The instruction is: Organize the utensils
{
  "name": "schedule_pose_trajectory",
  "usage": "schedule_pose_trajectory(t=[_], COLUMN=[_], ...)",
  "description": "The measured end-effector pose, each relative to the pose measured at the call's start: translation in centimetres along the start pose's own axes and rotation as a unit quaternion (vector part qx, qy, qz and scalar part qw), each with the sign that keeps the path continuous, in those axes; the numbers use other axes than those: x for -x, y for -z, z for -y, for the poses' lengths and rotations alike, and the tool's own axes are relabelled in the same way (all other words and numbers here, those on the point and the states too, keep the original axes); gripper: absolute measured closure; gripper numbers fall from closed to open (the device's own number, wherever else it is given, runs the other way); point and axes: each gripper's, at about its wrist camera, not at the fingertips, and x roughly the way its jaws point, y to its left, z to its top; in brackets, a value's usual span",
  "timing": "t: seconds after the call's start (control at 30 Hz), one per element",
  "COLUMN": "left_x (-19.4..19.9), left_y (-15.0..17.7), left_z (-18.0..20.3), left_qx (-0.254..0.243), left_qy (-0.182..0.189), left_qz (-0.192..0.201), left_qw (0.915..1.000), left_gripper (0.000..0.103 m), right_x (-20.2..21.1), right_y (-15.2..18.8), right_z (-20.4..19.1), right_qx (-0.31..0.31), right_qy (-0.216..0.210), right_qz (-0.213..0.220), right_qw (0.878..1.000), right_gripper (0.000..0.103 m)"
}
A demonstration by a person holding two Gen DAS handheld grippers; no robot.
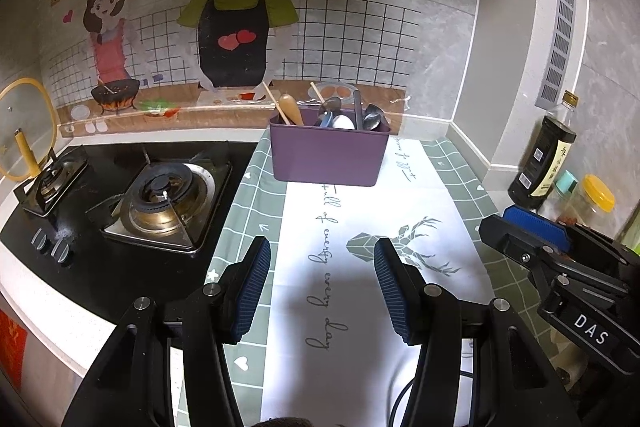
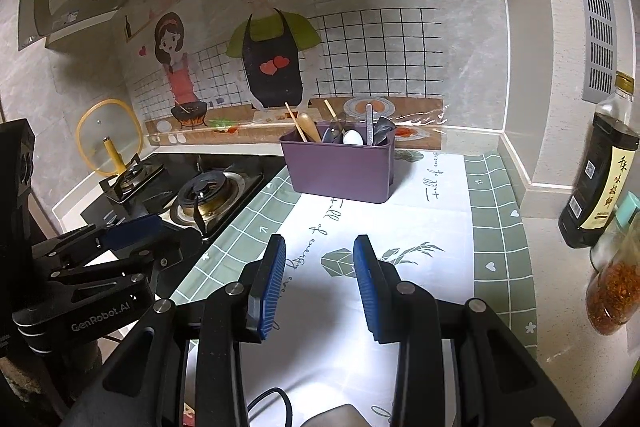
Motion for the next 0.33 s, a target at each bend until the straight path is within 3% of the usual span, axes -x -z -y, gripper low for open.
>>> schedule_pose_trajectory(t=[0.33], left_x=[-0.99], left_y=[-0.86], left_z=[-0.28], left_qx=[0.016], left_qy=[-0.011], left_qz=[-0.001], left_qw=[0.9998], left_gripper=[0.048], right_x=[-0.11], right_y=[-0.24], right_z=[0.1], right_qx=[0.01], right_qy=[0.011], right_qz=[0.004], right_qw=[1.0], right_gripper=[0.07])
